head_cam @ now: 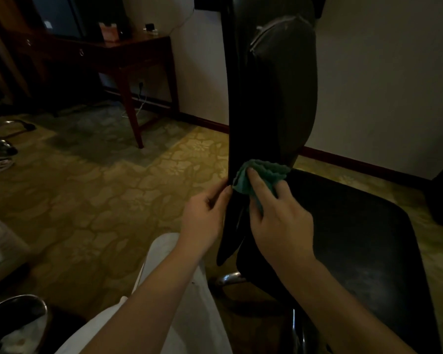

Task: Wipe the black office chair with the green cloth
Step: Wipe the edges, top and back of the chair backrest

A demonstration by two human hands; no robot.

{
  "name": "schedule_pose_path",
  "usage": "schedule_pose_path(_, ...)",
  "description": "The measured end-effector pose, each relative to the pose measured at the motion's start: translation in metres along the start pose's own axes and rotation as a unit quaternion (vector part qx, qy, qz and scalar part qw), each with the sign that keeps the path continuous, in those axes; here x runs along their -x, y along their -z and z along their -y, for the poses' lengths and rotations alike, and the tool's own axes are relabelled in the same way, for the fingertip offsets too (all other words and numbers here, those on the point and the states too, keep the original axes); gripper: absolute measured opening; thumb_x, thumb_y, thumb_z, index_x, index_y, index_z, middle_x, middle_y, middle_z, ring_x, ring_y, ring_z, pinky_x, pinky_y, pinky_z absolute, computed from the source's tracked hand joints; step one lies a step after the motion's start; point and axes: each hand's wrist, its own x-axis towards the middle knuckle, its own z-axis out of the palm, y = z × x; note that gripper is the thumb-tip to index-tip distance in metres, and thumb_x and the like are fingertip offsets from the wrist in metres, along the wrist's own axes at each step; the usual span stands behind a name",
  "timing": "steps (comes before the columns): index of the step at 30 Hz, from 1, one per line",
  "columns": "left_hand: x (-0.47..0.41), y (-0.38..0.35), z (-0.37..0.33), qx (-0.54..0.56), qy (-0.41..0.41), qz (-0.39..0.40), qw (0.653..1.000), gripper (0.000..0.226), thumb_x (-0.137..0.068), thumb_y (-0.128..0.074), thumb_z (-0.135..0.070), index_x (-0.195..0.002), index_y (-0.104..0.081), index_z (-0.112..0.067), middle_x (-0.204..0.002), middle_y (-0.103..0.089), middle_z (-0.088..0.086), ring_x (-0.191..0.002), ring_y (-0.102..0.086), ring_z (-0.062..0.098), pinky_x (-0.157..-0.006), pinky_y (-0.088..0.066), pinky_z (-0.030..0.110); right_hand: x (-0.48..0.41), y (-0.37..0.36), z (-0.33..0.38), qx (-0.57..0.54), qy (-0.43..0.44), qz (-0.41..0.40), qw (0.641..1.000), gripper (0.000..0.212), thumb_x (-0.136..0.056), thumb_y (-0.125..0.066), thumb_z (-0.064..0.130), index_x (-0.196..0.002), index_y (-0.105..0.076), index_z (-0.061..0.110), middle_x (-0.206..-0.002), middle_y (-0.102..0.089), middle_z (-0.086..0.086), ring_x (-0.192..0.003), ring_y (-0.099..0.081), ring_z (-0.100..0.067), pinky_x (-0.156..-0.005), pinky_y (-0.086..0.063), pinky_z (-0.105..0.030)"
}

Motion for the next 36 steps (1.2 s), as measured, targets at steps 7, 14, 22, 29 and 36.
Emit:
schedule_pose_path(7, 0.003, 0.001, 0.0, -0.007, -0.001, -0.003, 1.0, 0.029, -0.1, -0.054, -0.039, -0.127, -0.064, -0.039, -0.092, -0.074, -0.024, -0.088, -0.067, -0.009, -0.068, -0.05, 0.011, 0.046, -0.048, -0.014, 0.026, -0.019, 0.099, 0.995, 0.049, -0.085, -0.069, 0.024, -0.133, -0.056, 0.021, -0.095, -0.058, -0.01, -0.064, -0.059, -0.02, -0.042, -0.04, -0.026)
schedule_pose_path(14, 0.004, -0.001, 0.001, 0.012, 0.016, 0.002, 1.0, 0.028, -0.101, -0.054, -0.033, -0.127, -0.064, -0.033, -0.091, -0.073, -0.025, -0.088, -0.066, -0.011, -0.068, -0.05, 0.009, 0.03, -0.016, -0.011, 0.016, -0.017, -0.013, 1.0, 0.051, -0.091, -0.055, 0.03, -0.141, -0.048, 0.022, -0.097, -0.052, -0.006, -0.062, -0.039, -0.009, -0.048, -0.03, -0.021)
schedule_pose_path(22, 0.016, -0.007, 0.003, -0.04, 0.067, 0.018, 0.997, 0.036, -0.102, -0.048, -0.041, -0.099, -0.071, -0.014, -0.036, -0.043, -0.016, -0.036, -0.042, 0.0, -0.04, -0.026, 0.011, 0.047, -0.052, -0.005, 0.059, -0.037, 0.107, 0.992, 0.058, -0.075, -0.079, 0.023, -0.129, -0.059, 0.022, -0.092, -0.059, -0.012, -0.053, -0.056, -0.019, -0.037, -0.041, -0.024)
schedule_pose_path(29, 0.016, -0.003, 0.008, -0.021, 0.116, 0.044, 0.992, 0.038, -0.099, -0.046, -0.052, -0.095, -0.074, -0.027, -0.089, -0.075, 0.009, -0.083, -0.07, 0.023, -0.076, -0.056, 0.043, 0.062, -0.049, -0.022, 0.022, -0.03, 0.075, 0.996, 0.058, -0.08, -0.074, 0.019, -0.134, -0.055, 0.021, -0.092, -0.055, -0.008, -0.053, -0.05, -0.015, -0.04, -0.034, -0.022)
schedule_pose_path(36, 0.014, -0.008, 0.012, -0.02, 0.132, 0.01, 0.991, 0.037, -0.103, -0.044, -0.041, -0.086, -0.073, -0.024, -0.097, -0.074, 0.012, -0.092, -0.069, 0.025, -0.088, -0.055, 0.052, 0.024, -0.025, -0.004, 0.007, -0.022, 0.002, 1.0, 0.047, -0.092, -0.053, 0.027, -0.139, -0.051, 0.022, -0.101, -0.056, -0.009, -0.06, -0.051, -0.014, -0.046, -0.034, -0.022)
